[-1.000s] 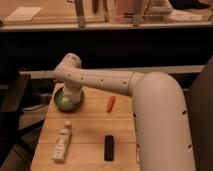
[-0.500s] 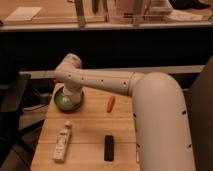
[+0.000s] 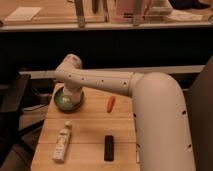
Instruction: Place the ceramic cup in the ceramic bowl
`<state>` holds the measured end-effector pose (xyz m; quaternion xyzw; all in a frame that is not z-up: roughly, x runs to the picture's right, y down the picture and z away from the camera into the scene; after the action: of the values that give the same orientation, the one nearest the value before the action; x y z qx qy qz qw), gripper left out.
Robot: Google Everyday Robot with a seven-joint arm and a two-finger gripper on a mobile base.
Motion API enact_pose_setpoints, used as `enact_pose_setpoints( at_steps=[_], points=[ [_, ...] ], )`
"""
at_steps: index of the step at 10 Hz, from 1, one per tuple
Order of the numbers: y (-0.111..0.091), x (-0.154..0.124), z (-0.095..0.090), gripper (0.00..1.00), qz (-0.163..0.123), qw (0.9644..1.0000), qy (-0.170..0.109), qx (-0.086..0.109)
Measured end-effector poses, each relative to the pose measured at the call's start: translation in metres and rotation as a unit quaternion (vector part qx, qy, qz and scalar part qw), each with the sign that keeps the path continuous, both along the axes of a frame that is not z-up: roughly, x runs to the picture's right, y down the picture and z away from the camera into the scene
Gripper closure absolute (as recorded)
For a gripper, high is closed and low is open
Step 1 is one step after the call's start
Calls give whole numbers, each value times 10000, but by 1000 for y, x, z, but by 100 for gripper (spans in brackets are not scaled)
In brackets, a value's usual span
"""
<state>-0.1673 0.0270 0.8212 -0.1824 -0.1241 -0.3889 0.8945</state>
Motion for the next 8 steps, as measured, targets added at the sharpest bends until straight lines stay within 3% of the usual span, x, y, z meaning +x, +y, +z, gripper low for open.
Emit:
enact_pose_setpoints(
  at_steps=[4,8],
  points=[
    [1,0,1,77,-17,10000,-15,-1],
    [2,0,2,64,-33,10000,-29,-1]
  ],
)
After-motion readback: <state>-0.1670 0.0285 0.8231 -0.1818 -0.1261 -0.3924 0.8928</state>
